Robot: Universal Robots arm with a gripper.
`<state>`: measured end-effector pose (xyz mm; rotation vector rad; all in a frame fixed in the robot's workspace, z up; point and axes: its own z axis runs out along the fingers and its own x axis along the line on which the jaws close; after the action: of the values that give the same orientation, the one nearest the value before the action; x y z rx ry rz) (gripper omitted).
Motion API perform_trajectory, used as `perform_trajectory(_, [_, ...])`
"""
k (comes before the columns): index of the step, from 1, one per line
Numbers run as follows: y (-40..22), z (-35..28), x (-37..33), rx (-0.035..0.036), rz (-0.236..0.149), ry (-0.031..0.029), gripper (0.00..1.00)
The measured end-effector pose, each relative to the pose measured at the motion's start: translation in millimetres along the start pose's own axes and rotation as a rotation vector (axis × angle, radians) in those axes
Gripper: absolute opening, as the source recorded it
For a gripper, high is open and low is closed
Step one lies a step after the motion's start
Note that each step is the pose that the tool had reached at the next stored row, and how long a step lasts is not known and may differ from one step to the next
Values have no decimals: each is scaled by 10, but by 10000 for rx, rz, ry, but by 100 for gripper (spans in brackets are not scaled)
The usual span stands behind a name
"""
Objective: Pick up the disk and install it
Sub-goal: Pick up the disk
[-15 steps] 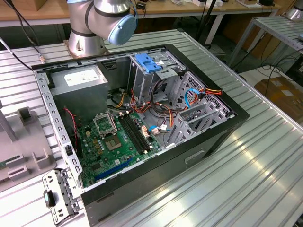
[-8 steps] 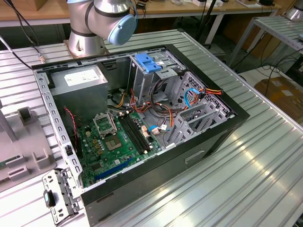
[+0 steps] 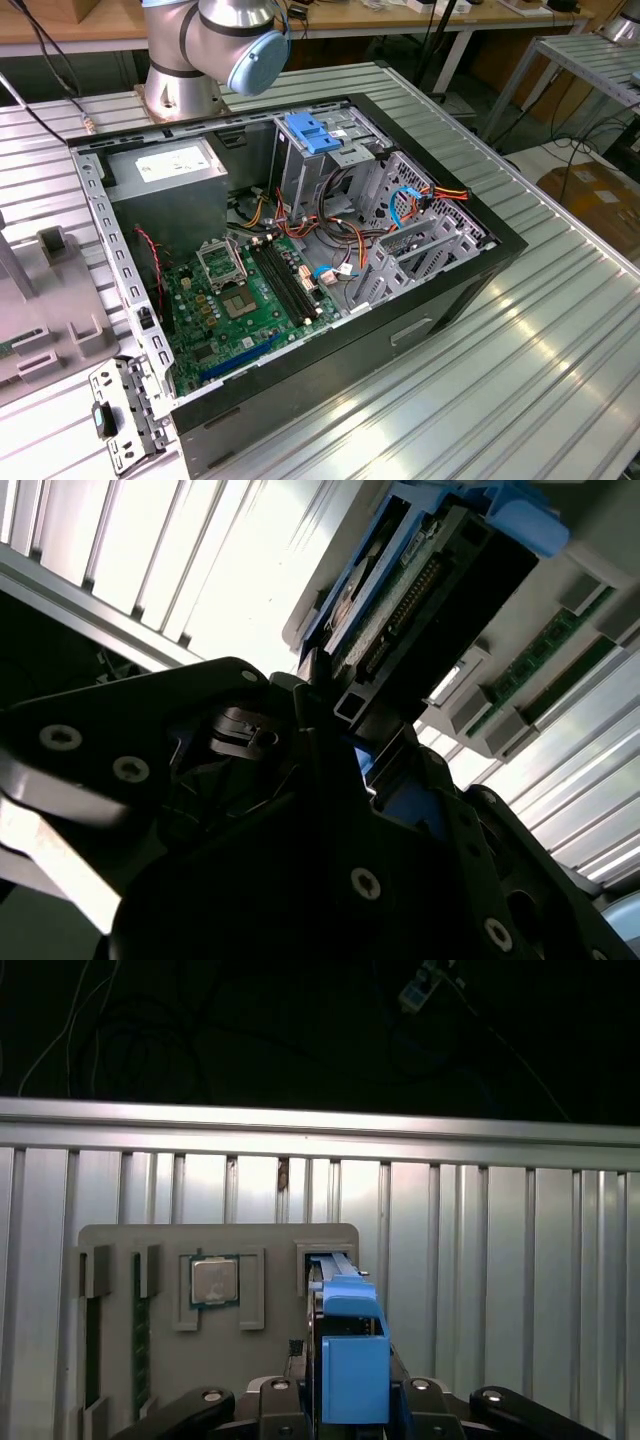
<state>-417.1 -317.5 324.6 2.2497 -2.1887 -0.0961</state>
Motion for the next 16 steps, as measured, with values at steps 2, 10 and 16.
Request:
perform_trajectory(2, [1, -17, -1, 0, 0, 1, 37])
perform_trajectory(10, [3, -76, -3, 0, 0, 0, 37])
perform_trajectory(16, [5, -111, -5, 0, 0, 0, 37])
